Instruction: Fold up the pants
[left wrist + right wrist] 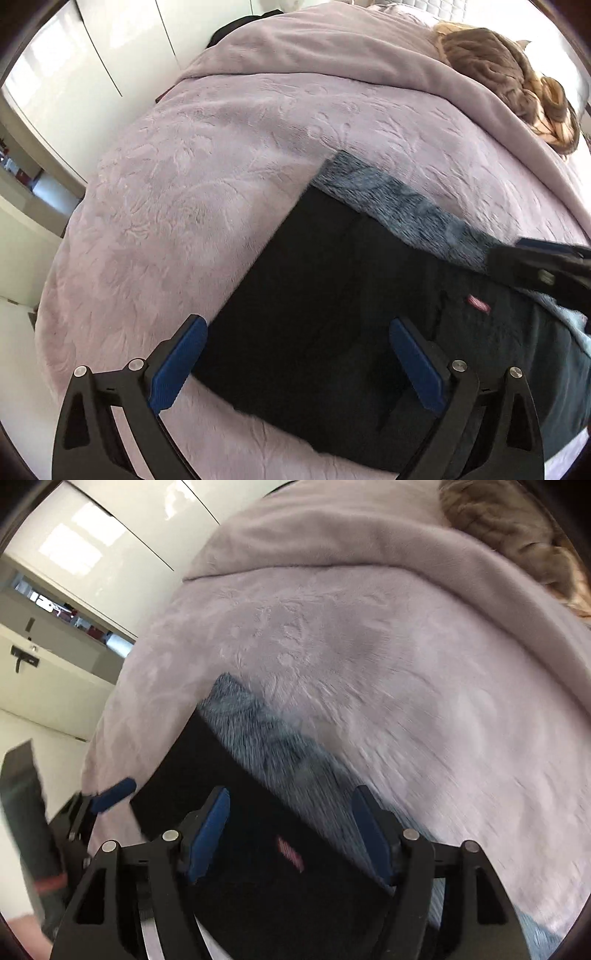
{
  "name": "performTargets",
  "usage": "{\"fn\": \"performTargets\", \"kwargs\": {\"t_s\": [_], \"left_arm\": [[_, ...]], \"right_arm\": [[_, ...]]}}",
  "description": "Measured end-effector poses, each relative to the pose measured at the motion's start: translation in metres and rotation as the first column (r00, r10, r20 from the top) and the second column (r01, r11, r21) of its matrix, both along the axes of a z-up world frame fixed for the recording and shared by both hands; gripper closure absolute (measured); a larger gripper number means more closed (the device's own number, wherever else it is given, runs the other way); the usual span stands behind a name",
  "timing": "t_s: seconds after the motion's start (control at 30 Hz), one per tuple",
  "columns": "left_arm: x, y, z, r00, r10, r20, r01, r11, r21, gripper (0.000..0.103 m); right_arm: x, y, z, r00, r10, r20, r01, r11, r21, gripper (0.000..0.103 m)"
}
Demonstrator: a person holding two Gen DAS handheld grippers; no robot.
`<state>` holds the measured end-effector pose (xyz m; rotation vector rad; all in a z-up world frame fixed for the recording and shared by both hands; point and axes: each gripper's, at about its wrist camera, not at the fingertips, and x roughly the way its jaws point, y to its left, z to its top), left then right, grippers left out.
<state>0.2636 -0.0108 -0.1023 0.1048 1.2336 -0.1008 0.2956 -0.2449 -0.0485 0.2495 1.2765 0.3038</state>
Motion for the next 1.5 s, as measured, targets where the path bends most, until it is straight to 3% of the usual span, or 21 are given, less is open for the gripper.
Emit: {"fn": "performTargets", "kwargs": {"t_s": [0.2, 0.53, 0.6, 0.83, 1.07, 1.27, 1.5], "left_arm": [[-0.034, -0.019, 0.017, 0.999, -0.031, -0.032, 0.031, 1.000, 0.002, 0.003], [-0.094, -0.080, 0.034, 0.974, -0.185, -0.130, 0.181, 0.983, -0.038, 0.001], [-0.105, -0.092, 0.038, 0.966, -0.215, -0.144, 0.213, 0.977, -0.035, 0.001], [-0.146, -0.135, 0.054, 0.938, -0.304, -0.167, 0.308, 0.951, 0.001, 0.001], [-0.177, -0.173, 0.058, 0.900, -0.382, -0.208, 0.394, 0.919, 0.017, 0.001], [-0.215, -0.216, 0.064, 0.852, -0.460, -0.249, 0.478, 0.878, 0.014, 0.001], [-0.238, -0.268, 0.075, 0.801, -0.552, -0.233, 0.573, 0.819, 0.028, 0.001]], "right_arm": [[-0.066, -0.040, 0.006, 0.992, -0.110, -0.059, 0.111, 0.994, 0.008, 0.025], [-0.172, -0.082, 0.005, 0.951, -0.288, -0.113, 0.290, 0.957, -0.002, 0.014], [-0.192, -0.089, 0.008, 0.944, -0.309, -0.111, 0.309, 0.951, -0.021, 0.000], [-0.252, -0.118, 0.017, 0.914, -0.384, -0.133, 0.381, 0.923, -0.050, 0.000], [-0.311, -0.158, 0.026, 0.851, -0.503, -0.149, 0.501, 0.864, -0.056, 0.000], [-0.366, -0.198, 0.028, 0.769, -0.619, -0.160, 0.618, 0.784, -0.061, 0.000], [-0.410, -0.240, 0.027, 0.681, -0.712, -0.169, 0.716, 0.697, -0.050, 0.000]]}}
